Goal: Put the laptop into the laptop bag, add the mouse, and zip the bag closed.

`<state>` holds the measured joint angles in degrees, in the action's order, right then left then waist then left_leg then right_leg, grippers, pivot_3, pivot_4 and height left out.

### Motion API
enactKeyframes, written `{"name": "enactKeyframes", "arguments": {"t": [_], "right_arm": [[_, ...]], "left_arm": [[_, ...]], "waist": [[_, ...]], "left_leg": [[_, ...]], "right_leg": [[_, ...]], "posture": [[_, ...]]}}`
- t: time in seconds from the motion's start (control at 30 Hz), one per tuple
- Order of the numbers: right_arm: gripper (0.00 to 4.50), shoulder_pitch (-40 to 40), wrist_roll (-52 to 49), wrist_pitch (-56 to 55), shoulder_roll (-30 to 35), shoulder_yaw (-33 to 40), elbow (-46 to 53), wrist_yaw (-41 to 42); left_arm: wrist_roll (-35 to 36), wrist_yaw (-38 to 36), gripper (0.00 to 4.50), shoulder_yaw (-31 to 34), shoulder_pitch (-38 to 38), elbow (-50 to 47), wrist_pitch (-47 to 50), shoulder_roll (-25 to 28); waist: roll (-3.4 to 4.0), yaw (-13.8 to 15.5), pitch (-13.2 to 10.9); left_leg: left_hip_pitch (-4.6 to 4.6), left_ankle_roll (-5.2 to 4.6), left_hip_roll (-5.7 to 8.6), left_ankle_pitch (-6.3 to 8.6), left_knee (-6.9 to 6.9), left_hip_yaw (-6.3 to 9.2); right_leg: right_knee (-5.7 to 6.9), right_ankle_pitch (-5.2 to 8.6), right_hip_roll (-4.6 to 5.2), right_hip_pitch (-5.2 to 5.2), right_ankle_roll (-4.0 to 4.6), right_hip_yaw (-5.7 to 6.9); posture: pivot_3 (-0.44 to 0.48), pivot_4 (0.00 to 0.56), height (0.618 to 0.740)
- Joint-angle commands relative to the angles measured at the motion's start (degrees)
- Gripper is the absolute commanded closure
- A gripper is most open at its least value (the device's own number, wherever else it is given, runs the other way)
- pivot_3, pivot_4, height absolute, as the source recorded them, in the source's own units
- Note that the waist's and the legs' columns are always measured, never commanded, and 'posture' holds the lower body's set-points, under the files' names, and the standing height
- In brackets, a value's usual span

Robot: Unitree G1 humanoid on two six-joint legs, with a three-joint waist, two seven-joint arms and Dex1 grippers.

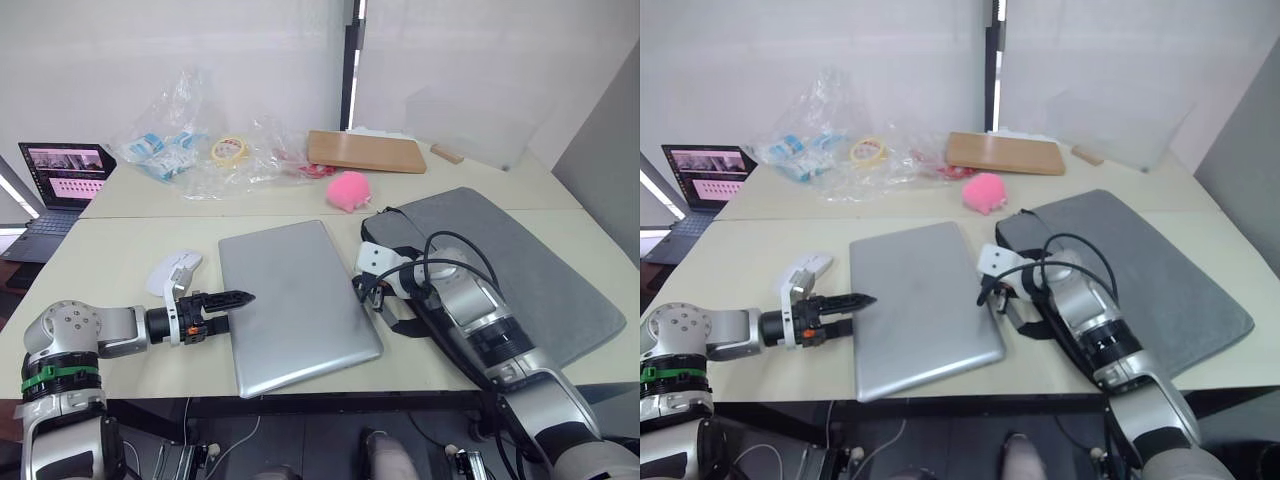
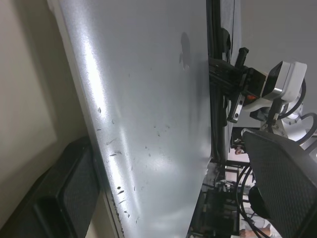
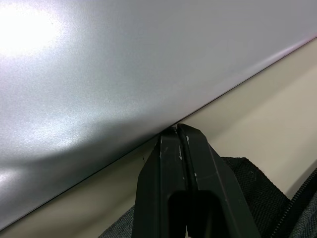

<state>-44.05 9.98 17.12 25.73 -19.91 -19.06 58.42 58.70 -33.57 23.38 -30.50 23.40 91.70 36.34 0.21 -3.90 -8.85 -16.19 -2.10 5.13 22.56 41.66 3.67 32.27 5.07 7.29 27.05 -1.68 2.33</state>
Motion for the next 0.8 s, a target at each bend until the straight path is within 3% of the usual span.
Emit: {"name": "enactKeyframes", "arguments": {"t": [0.03,0.27,0.7,0.8], "right_arm": [[4.49,-0.4,-1.5,-0.1,-2.0,-0.9,2.8,0.9],[4.49,-0.1,-1.5,-0.2,-1.8,-0.6,2.8,0.9],[4.50,0.6,-1.5,-0.7,-1.0,-0.1,2.9,0.9],[4.50,0.9,-1.7,-0.7,-0.5,0.6,2.8,0.6]], "left_arm": [[1.7,-1.1,0.00,-0.8,-0.6,-1.4,0.8,-1.2],[0.2,-0.9,0.00,-0.1,-0.2,-2.3,0.7,-2.8],[-3.0,-1.8,4.11,1.6,0.1,-2.4,0.4,-2.6],[-1.7,-2.1,4.18,1.9,0.8,-3.3,0.8,-1.6]], "waist": [[0.00,0.0,0.0],[0.00,0.0,0.0],[-0.06,-0.2,0.0],[-0.06,-0.2,0.0]], "left_leg": [[0.00,0.00,0.00,0.00,0.00,0.00],[0.00,0.00,-0.01,0.00,-0.01,0.00],[-0.03,0.02,-0.07,0.01,-0.04,0.00],[-0.03,0.03,-0.10,0.01,-0.05,0.00]], "right_leg": [[0.00,0.00,0.00,0.00,0.00,0.00],[-0.01,0.00,0.00,0.00,0.00,0.00],[-0.04,0.00,-0.08,0.04,0.01,0.00],[-0.04,0.01,-0.12,0.05,0.01,-0.01]], "posture": [[0.000,0.150,0.740],[0.000,0.150,0.740],[0.000,0.150,0.740],[0.000,0.150,0.740]]}}
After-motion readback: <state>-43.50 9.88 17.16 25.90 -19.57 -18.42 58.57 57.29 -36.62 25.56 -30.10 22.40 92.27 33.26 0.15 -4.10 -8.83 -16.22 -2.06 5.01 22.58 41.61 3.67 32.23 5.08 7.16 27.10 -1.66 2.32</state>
